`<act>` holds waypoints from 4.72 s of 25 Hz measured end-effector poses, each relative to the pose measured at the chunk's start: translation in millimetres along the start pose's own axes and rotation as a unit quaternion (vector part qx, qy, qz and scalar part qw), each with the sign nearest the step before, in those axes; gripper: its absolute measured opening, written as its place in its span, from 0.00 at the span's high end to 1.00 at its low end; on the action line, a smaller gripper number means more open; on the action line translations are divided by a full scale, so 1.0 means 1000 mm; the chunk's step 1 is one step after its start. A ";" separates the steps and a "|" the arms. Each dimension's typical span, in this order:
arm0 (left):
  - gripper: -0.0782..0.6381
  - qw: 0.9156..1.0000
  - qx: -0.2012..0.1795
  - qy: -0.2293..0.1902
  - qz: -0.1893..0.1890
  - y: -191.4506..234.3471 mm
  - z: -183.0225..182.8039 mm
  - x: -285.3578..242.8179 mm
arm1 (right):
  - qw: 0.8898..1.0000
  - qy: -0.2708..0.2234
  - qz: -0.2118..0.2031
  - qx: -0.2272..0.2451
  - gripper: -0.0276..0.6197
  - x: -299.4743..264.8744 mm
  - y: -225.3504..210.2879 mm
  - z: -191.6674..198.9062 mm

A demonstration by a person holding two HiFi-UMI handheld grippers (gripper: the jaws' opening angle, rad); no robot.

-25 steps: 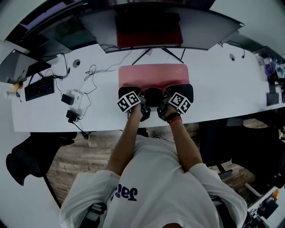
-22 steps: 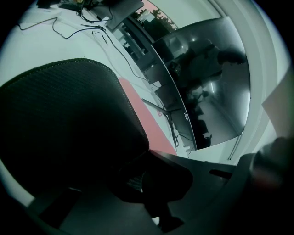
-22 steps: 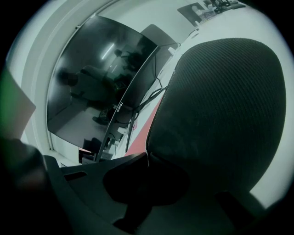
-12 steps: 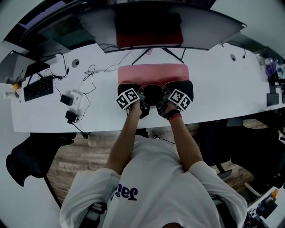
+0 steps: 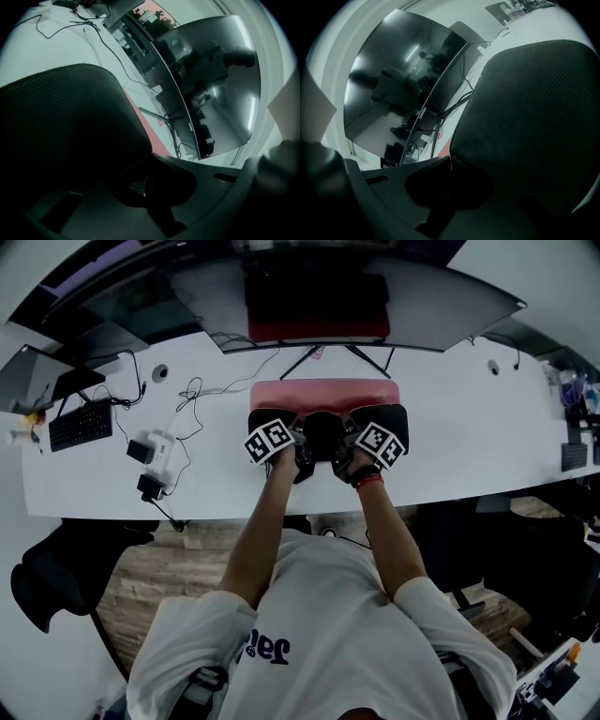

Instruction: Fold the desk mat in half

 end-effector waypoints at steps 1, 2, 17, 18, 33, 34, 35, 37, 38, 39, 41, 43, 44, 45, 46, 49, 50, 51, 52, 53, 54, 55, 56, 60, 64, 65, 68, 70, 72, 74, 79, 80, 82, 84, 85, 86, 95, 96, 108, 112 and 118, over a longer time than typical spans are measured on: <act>0.85 1.000 0.001 0.000 0.000 0.000 -0.002 -0.001 | 1.000 0.000 0.000 0.001 0.91 -0.001 0.001 -0.002; 0.85 1.000 0.001 0.000 0.000 -0.001 -0.004 -0.003 | 1.000 -0.001 -0.001 0.001 0.91 -0.002 0.001 -0.004; 0.85 1.000 -0.015 -0.010 0.006 -0.018 -0.046 -0.021 | 1.000 -0.006 -0.017 0.005 0.91 -0.031 0.016 -0.041; 0.85 1.000 -0.014 -0.011 0.007 -0.017 -0.049 -0.022 | 1.000 -0.005 -0.016 0.006 0.90 -0.034 0.017 -0.043; 0.85 1.000 -0.003 0.002 0.012 -0.011 -0.076 -0.047 | 1.000 0.004 0.000 -0.012 0.90 -0.064 0.013 -0.066; 0.85 1.000 -0.001 0.005 0.013 -0.010 -0.077 -0.048 | 1.000 0.005 0.003 -0.015 0.90 -0.065 0.012 -0.067; 0.85 1.000 0.002 0.007 0.014 -0.009 -0.078 -0.050 | 1.000 0.007 0.006 -0.018 0.90 -0.066 0.012 -0.068; 0.84 1.000 0.011 0.010 0.019 -0.007 -0.080 -0.051 | 1.000 0.010 0.013 -0.026 0.88 -0.069 0.012 -0.070; 0.83 1.000 0.016 0.012 0.023 -0.006 -0.081 -0.052 | 0.999 0.010 0.017 -0.031 0.86 -0.070 0.012 -0.071; 0.83 0.999 0.019 0.013 0.026 -0.006 -0.081 -0.053 | 0.999 0.010 0.022 -0.035 0.85 -0.070 0.012 -0.072; 0.83 0.999 0.021 0.015 0.031 -0.007 -0.081 -0.053 | 0.999 0.010 0.028 -0.040 0.84 -0.071 0.012 -0.073; 0.81 0.999 0.019 0.014 0.031 -0.008 -0.080 -0.052 | 0.999 0.011 0.029 -0.040 0.83 -0.072 0.014 -0.072; 0.81 0.999 0.016 0.014 0.031 -0.008 -0.081 -0.052 | 0.999 0.013 0.029 -0.039 0.81 -0.072 0.015 -0.072; 0.81 0.999 0.013 0.014 0.030 -0.008 -0.081 -0.052 | 0.999 0.015 0.028 -0.037 0.81 -0.073 0.016 -0.072; 0.81 0.999 0.009 0.014 0.030 -0.009 -0.080 -0.051 | 0.999 0.017 0.026 -0.034 0.81 -0.073 0.017 -0.072; 0.81 0.999 0.000 0.014 0.035 -0.012 -0.079 -0.048 | 0.999 0.018 0.018 -0.025 0.81 -0.068 0.022 -0.071; 0.81 0.999 -0.003 0.012 0.037 -0.014 -0.079 -0.047 | 1.000 0.017 0.015 -0.021 0.81 -0.066 0.024 -0.071; 0.81 0.999 -0.007 0.010 0.040 -0.016 -0.079 -0.045 | 1.000 0.016 0.012 -0.017 0.81 -0.065 0.026 -0.071; 0.81 0.999 -0.012 0.007 0.042 -0.019 -0.078 -0.043 | 1.000 0.015 0.008 -0.013 0.81 -0.063 0.029 -0.071; 0.81 0.999 -0.017 0.004 0.045 -0.021 -0.078 -0.041 | 1.000 0.014 0.004 -0.009 0.82 -0.060 0.031 -0.070; 0.81 0.999 -0.023 0.001 0.047 -0.024 -0.077 -0.038 | 1.000 0.013 0.000 -0.005 0.82 -0.058 0.034 -0.070; 0.81 0.998 -0.027 -0.002 0.048 -0.027 -0.075 -0.034 | 1.000 0.013 -0.004 0.000 0.82 -0.055 0.037 -0.068; 0.81 0.998 -0.032 -0.004 0.049 -0.029 -0.073 -0.030 | 1.000 0.012 -0.008 0.004 0.82 -0.051 0.039 -0.067; 0.81 0.998 -0.049 -0.016 0.044 -0.035 -0.065 -0.012 | 0.999 0.011 -0.017 0.027 0.83 -0.036 0.049 -0.058; 0.81 0.996 -0.070 -0.028 0.043 -0.041 -0.053 0.007 | 0.997 0.009 -0.019 0.070 0.84 -0.019 0.061 -0.048; 0.81 0.996 -0.077 -0.031 0.040 -0.043 -0.049 0.012 | 0.996 0.008 -0.018 0.083 0.84 -0.014 0.063 -0.045; 0.81 0.994 -0.094 -0.038 0.036 -0.046 -0.037 0.027 | 0.992 0.006 -0.008 0.128 0.84 0.002 0.069 -0.037; 0.81 0.993 -0.109 -0.044 0.030 -0.049 -0.028 0.038 | 0.987 0.005 0.004 0.160 0.85 0.015 0.071 -0.030; 0.81 0.990 -0.130 -0.049 0.023 -0.052 -0.018 0.049 | 0.982 0.001 0.014 0.189 0.86 0.029 0.071 -0.023; 0.81 0.987 -0.150 -0.057 0.015 -0.056 -0.008 0.060 | 0.977 -0.003 0.020 0.213 0.86 0.043 0.072 -0.016; 0.81 0.976 -0.203 -0.082 -0.004 -0.063 0.020 0.090 | 0.962 -0.014 0.030 0.271 0.87 0.074 0.074 0.004; 0.81 0.972 -0.216 -0.087 -0.009 -0.065 0.025 0.095 | 0.959 -0.017 0.032 0.282 0.87 0.080 0.074 0.008; 0.81 0.965 -0.243 -0.098 -0.021 -0.070 0.037 0.107 | 0.952 -0.024 0.036 0.302 0.87 0.095 0.074 0.016; 0.81 0.957 -0.268 -0.107 -0.033 -0.074 0.050 0.119 | 0.948 -0.031 0.039 0.315 0.88 0.109 0.073 0.023; 0.81 0.953 -0.278 -0.111 -0.038 -0.075 0.056 0.125 | 0.946 -0.033 0.041 0.319 0.88 0.116 0.072 0.027; 0.81 0.950 -0.288 -0.116 -0.044 -0.076 0.062 0.130 | 0.945 -0.036 0.042 0.323 0.88 0.123 0.070 0.031; 0.84 0.908 -0.371 -0.179 -0.071 -0.085 0.119 0.177 | 0.923 -0.070 0.041 0.377 0.91 0.188 0.060 0.062; 0.84 0.902 -0.382 -0.186 -0.075 -0.087 0.125 0.183 | 0.918 -0.074 0.041 0.386 0.91 0.194 0.059 0.066; 0.85 0.852 -0.454 -0.241 -0.102 -0.104 0.188 0.226 | 0.887 -0.129 0.040 0.441 0.92 0.269 0.055 0.104; 0.85 0.841 -0.464 -0.256 -0.108 -0.106 0.206 0.239 | 0.880 -0.141 0.038 0.452 0.92 0.286 0.054 0.114; 0.85 0.837 -0.462 -0.270 -0.116 -0.099 0.230 0.252 | 0.870 -0.155 0.042 0.467 0.93 0.305 0.043 0.130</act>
Point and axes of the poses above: the fingertips, and each gripper's own axes: x backward along the fingers, y to its left, z out of its underside, the point moved 8 cm from there along x, backward along the fingers, and after that the axes turned 13 degrees about y, right-handed, at the moved point
